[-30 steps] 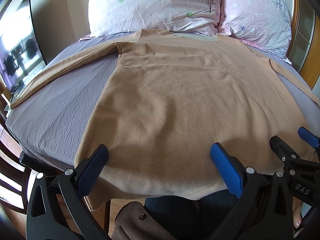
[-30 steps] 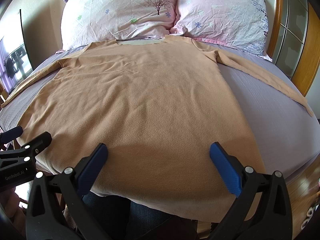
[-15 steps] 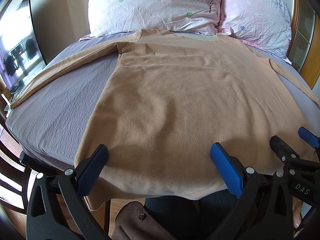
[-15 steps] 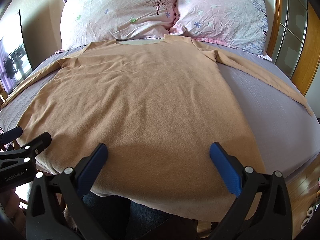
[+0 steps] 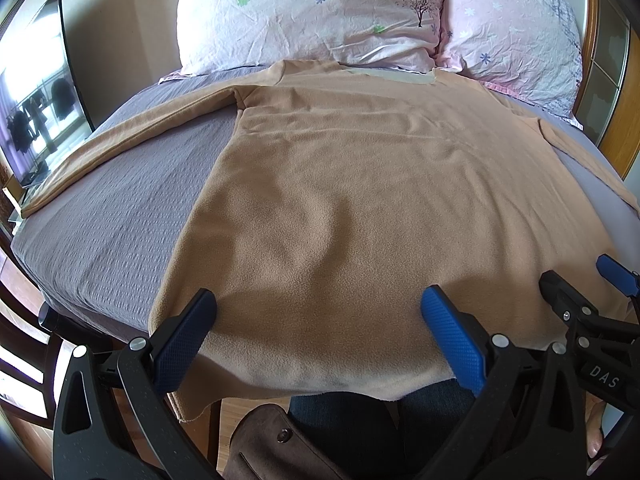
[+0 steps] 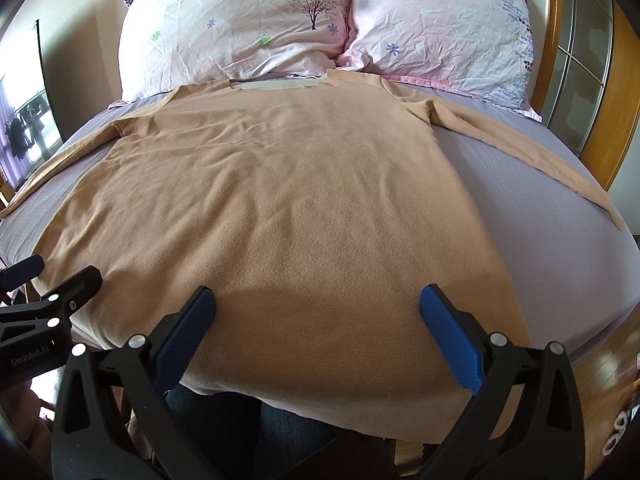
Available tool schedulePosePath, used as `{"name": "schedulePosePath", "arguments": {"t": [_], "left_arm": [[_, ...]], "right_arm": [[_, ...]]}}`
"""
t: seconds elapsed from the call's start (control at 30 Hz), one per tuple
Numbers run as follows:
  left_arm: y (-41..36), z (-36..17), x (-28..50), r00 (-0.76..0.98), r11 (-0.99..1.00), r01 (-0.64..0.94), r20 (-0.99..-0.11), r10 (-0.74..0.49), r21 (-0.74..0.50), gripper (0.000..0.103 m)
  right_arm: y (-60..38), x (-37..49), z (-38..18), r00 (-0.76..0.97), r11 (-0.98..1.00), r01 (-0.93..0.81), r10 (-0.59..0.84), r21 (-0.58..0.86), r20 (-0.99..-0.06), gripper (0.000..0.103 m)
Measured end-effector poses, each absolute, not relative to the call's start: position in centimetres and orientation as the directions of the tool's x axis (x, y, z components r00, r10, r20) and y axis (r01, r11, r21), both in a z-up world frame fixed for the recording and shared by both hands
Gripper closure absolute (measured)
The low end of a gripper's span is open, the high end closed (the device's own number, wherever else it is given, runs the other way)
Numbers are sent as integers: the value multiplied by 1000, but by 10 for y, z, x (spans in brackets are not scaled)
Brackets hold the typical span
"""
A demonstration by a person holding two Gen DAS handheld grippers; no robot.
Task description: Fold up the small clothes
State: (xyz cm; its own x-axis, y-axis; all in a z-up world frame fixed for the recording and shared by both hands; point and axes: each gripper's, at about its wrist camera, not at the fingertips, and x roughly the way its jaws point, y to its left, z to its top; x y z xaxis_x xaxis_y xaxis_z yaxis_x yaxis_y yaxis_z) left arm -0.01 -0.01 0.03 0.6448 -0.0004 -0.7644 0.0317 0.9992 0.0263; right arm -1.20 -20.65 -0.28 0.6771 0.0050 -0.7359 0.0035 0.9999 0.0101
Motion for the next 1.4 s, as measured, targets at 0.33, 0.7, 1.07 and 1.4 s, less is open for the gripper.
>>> {"name": "schedulePosePath", "arguments": {"t": [0.33, 0.7, 1.07, 1.4], "left_arm": [[0, 0, 0, 647, 999, 32, -762, -1, 26, 1], [1, 3, -1, 650, 999, 31, -760, -1, 25, 1], [-1, 5, 0, 668, 998, 46, -744, -5, 34, 1], [9, 50, 17, 854, 988, 152, -508, -115, 32, 1]], "right_arm": [[-210, -14, -1, 683, 1000, 8, 2, 11, -730, 2], [-210, -14, -3, 691, 1000, 9, 2, 11, -723, 2], [-227, -11, 4, 746, 999, -31, 40, 25, -665, 2], [-503, 41, 54, 714, 655, 601, -183, 458, -676, 41]]}}
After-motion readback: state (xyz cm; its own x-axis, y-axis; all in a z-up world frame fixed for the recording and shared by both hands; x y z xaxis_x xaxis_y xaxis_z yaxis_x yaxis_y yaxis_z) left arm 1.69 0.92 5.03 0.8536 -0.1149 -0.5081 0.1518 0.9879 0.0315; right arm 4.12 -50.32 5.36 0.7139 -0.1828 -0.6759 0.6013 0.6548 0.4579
